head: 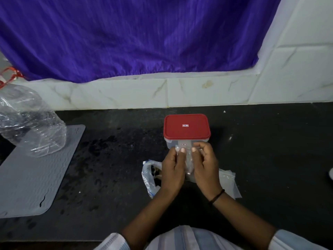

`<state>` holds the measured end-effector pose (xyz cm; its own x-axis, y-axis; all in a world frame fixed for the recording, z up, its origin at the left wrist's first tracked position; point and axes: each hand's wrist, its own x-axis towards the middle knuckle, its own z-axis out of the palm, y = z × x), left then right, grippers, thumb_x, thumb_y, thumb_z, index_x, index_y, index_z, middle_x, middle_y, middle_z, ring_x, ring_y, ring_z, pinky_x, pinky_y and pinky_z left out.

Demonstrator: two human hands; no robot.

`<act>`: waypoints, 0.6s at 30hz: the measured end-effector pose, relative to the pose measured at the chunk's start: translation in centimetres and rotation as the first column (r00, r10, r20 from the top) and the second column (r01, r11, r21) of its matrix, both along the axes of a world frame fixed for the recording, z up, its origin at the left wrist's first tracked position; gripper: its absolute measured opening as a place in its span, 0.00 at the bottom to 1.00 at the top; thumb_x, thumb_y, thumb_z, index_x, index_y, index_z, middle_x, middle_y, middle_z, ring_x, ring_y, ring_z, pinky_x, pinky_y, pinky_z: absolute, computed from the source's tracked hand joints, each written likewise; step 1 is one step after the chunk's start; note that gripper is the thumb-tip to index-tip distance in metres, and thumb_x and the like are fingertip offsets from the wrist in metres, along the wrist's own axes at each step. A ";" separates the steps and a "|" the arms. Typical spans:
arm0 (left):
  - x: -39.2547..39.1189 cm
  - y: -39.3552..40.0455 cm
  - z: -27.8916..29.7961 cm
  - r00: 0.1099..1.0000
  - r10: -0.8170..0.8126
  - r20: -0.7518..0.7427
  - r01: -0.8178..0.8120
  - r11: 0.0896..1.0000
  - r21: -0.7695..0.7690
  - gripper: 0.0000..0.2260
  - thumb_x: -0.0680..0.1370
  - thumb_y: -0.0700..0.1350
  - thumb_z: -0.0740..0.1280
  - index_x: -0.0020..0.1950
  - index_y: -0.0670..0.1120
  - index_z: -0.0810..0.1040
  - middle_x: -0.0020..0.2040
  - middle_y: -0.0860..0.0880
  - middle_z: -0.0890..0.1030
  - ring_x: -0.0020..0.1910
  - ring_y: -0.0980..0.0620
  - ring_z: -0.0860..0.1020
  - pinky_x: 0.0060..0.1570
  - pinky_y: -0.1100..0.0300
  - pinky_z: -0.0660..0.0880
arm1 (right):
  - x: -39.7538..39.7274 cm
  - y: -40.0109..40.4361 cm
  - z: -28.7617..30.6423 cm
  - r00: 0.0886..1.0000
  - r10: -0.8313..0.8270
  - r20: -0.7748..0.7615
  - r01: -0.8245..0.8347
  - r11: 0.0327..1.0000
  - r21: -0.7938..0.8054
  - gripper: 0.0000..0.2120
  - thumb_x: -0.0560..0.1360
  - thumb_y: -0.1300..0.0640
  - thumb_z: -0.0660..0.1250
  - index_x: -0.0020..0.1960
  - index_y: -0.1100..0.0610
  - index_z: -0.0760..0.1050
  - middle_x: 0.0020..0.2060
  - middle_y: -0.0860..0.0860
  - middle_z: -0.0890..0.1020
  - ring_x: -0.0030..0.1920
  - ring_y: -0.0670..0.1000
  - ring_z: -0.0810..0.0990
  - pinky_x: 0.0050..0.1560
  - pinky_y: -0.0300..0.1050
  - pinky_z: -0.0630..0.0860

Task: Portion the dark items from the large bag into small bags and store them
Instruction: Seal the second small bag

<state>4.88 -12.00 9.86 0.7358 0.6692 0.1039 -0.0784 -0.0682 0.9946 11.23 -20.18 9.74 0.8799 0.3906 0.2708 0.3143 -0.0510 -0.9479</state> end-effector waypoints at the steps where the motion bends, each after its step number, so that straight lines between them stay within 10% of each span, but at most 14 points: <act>1: 0.3 -0.1 -0.4 1.000 0.001 -0.003 -0.002 1.000 -0.010 0.14 0.83 0.50 0.61 0.47 0.39 0.75 0.39 0.41 0.79 0.37 0.50 0.76 0.38 0.52 0.74 | 0.4 -0.1 -0.3 1.000 -0.015 -0.005 0.015 1.000 -0.001 0.05 0.81 0.56 0.62 0.55 0.48 0.73 0.46 0.45 0.80 0.46 0.48 0.81 0.47 0.49 0.79; 11: 2.8 0.6 -3.2 0.962 0.038 -0.271 -0.004 0.992 0.124 0.16 0.84 0.46 0.60 0.36 0.49 0.69 0.30 0.56 0.72 0.31 0.58 0.70 0.36 0.55 0.70 | 3.0 -0.6 -4.2 0.998 -0.050 -0.050 0.044 0.992 -0.119 0.02 0.80 0.57 0.62 0.50 0.53 0.73 0.41 0.46 0.79 0.40 0.42 0.78 0.40 0.37 0.76; 18: 6.1 3.0 -4.4 0.760 0.061 -0.648 0.237 0.902 0.362 0.13 0.81 0.52 0.65 0.39 0.47 0.74 0.38 0.50 0.79 0.42 0.47 0.79 0.40 0.57 0.68 | 7.1 -0.9 -7.3 0.999 0.039 0.017 -0.027 0.885 -0.465 0.06 0.79 0.60 0.61 0.43 0.54 0.72 0.38 0.48 0.78 0.39 0.45 0.76 0.38 0.39 0.72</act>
